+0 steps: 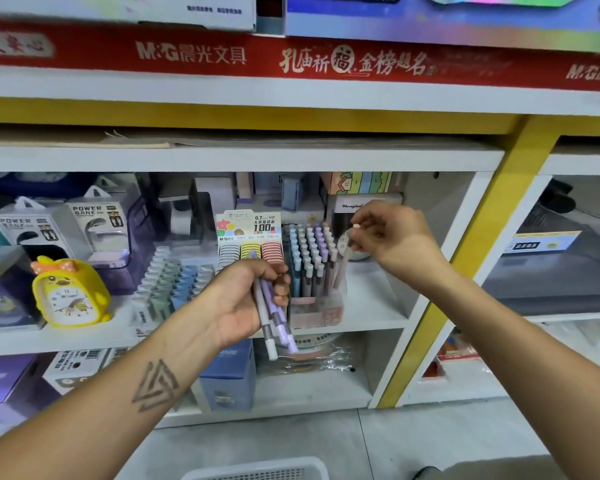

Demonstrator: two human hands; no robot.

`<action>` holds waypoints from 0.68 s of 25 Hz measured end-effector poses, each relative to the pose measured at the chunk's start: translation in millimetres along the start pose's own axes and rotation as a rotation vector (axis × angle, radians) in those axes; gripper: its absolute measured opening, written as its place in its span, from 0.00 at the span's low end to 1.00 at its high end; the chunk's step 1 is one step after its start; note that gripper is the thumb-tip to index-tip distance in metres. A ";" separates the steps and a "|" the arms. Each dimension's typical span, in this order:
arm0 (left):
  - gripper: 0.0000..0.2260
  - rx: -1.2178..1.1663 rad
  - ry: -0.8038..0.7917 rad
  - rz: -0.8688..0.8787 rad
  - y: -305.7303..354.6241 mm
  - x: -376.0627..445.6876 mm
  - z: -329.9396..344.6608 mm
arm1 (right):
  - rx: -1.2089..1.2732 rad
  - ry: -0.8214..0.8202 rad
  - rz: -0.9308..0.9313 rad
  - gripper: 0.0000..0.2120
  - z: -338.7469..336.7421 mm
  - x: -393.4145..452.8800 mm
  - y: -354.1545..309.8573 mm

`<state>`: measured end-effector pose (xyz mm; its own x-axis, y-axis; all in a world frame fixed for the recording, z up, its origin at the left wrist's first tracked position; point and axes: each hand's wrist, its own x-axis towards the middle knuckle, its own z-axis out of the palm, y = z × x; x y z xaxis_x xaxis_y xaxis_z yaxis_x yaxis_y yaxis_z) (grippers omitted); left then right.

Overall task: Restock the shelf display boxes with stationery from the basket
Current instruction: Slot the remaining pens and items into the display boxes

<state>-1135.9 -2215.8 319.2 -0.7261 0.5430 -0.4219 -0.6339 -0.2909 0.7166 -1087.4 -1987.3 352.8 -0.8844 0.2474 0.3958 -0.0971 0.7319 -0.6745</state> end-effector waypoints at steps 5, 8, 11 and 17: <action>0.11 -0.021 -0.034 0.012 -4.0 5.6 -3.4 | -0.052 -0.124 -0.017 0.02 10.8 -6.5 5.0; 0.11 -0.061 -0.081 0.028 -4.3 4.7 -3.2 | -0.067 -0.146 -0.044 0.02 12.7 -6.2 4.6; 0.11 -0.071 -0.099 0.044 -3.9 4.2 -4.4 | -0.088 -0.251 -0.109 0.04 11.7 -6.9 2.3; 0.13 -0.109 -0.129 0.062 -0.1 2.5 -3.9 | -0.129 -0.277 -0.100 0.05 15.9 -4.6 10.7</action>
<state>-1138.7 -2217.5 315.9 -0.7289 0.6157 -0.2994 -0.6193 -0.4066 0.6717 -1091.7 -1990.7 333.8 -0.9659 0.0006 0.2591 -0.1468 0.8225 -0.5494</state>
